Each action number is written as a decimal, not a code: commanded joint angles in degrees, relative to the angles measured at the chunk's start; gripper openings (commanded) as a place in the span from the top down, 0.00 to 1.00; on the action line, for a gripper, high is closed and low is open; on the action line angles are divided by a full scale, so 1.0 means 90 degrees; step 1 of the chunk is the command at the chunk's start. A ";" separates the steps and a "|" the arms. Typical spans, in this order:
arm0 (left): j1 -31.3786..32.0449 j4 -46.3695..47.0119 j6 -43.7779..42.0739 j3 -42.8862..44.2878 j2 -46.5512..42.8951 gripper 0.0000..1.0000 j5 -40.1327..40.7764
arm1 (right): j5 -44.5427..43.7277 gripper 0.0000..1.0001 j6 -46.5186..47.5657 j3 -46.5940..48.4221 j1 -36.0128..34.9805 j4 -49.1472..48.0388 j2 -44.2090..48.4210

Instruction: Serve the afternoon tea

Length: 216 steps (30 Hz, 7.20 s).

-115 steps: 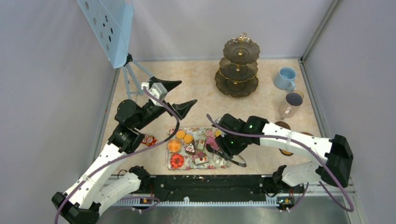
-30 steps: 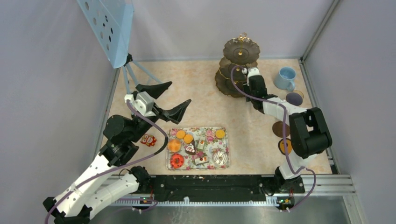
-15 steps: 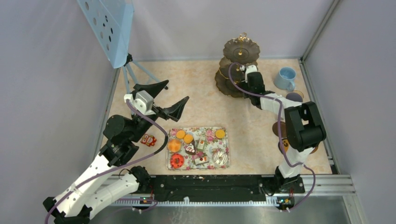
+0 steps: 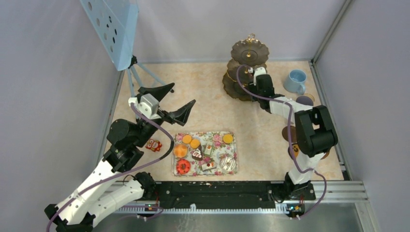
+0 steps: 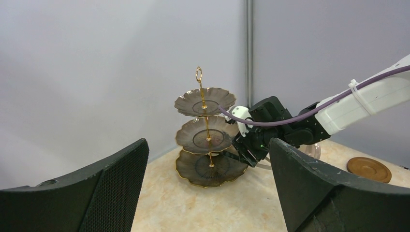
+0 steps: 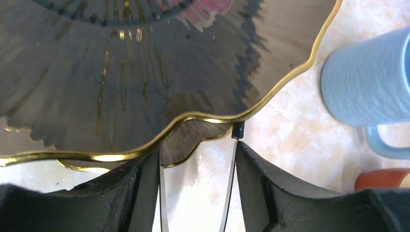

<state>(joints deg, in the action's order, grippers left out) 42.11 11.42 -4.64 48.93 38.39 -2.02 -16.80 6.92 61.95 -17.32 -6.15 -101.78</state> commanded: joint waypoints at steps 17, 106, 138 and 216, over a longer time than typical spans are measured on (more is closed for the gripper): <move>0.0019 0.0050 -0.0114 -0.0033 0.0120 0.01 0.0048 | 0.1403 0.52 -0.2779 -0.0714 -0.0791 0.4725 0.3728; 0.0019 -0.0107 -0.0331 0.0048 0.0489 0.01 0.0031 | -0.1890 0.80 -0.4847 0.0653 -0.6203 0.8251 0.4364; 0.0067 -0.0012 -0.0269 -0.0016 0.0343 0.01 0.0030 | -0.0007 0.77 -0.0836 0.0258 -0.0264 0.1906 0.1379; -0.0089 0.0187 -0.0323 -0.0220 -0.0480 0.01 0.3629 | 0.1050 0.48 -0.0527 0.1599 -0.6300 0.4429 0.0992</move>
<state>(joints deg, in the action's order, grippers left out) 41.60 10.76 -7.66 47.22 34.87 29.12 -5.69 0.71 73.21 -73.08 34.04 -92.03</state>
